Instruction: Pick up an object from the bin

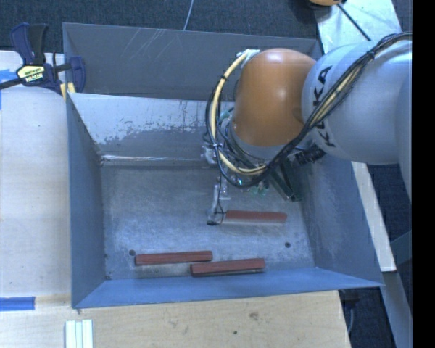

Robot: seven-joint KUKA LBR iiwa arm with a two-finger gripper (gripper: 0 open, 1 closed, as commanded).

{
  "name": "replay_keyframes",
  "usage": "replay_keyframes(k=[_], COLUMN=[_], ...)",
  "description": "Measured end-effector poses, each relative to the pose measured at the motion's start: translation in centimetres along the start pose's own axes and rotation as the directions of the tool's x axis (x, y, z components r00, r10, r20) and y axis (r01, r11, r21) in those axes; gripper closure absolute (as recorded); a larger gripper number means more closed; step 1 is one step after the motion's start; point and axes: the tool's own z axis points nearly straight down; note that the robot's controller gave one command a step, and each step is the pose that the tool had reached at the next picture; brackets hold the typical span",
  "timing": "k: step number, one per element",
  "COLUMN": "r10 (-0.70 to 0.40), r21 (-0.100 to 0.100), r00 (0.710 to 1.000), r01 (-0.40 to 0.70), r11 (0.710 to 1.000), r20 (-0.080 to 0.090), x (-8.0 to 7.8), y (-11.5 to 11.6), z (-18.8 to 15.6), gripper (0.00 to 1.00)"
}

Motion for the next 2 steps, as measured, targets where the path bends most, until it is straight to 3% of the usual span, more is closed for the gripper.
replay_keyframes(k=[1,2], r10=[0.002,-0.097], r21=[-0.001,0.000], r00=[1.000,0.995], r01=[-0.002,0.097], r11=[1.000,0.995], r20=[0.008,0.007], x=[-0.2,5.4], y=[0.0,2.2], z=[-0.4,6.5], gripper=[0.00,0.00])
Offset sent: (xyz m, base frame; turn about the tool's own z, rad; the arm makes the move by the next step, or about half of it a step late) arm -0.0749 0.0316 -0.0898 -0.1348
